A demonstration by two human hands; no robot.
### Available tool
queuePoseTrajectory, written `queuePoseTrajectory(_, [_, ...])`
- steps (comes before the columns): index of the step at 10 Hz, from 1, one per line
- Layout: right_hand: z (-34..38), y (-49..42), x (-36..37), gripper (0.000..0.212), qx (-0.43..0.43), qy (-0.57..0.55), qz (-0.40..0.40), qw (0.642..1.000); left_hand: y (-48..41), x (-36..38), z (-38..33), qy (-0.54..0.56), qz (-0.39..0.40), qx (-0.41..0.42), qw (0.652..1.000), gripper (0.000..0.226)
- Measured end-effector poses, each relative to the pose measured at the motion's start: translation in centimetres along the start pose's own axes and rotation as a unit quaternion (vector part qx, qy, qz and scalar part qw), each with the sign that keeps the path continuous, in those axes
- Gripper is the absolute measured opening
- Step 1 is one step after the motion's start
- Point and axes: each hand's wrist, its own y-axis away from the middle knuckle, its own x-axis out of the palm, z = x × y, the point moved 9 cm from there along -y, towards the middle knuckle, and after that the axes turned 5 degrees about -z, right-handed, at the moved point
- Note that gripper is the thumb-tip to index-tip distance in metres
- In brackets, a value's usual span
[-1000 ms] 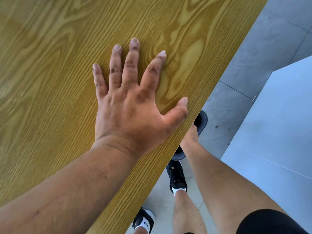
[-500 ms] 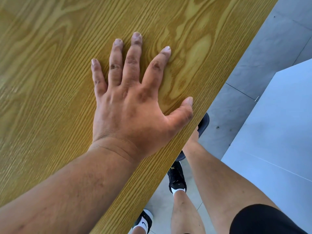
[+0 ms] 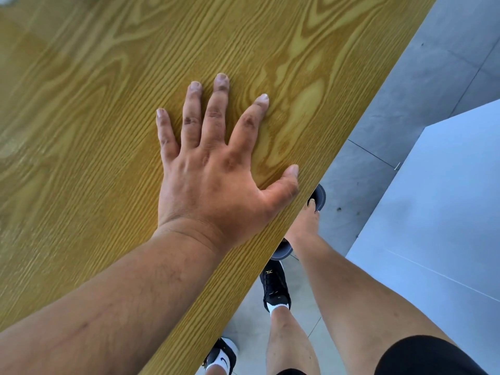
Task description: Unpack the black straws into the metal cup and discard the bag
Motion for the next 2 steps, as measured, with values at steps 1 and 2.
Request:
queuePoseTrajectory(1, [-0.5,0.14,-0.44,0.093,-0.006,-0.005,-0.009,1.0,-0.08,0.14,-0.02,-0.012,0.002,0.001,1.0,0.091])
queuePoseTrajectory(2, [-0.53,0.81,-0.9,0.093,-0.008,0.013,-0.011,1.0,-0.15,-0.13,0.07,-0.009,0.011,-0.007,1.0,0.091])
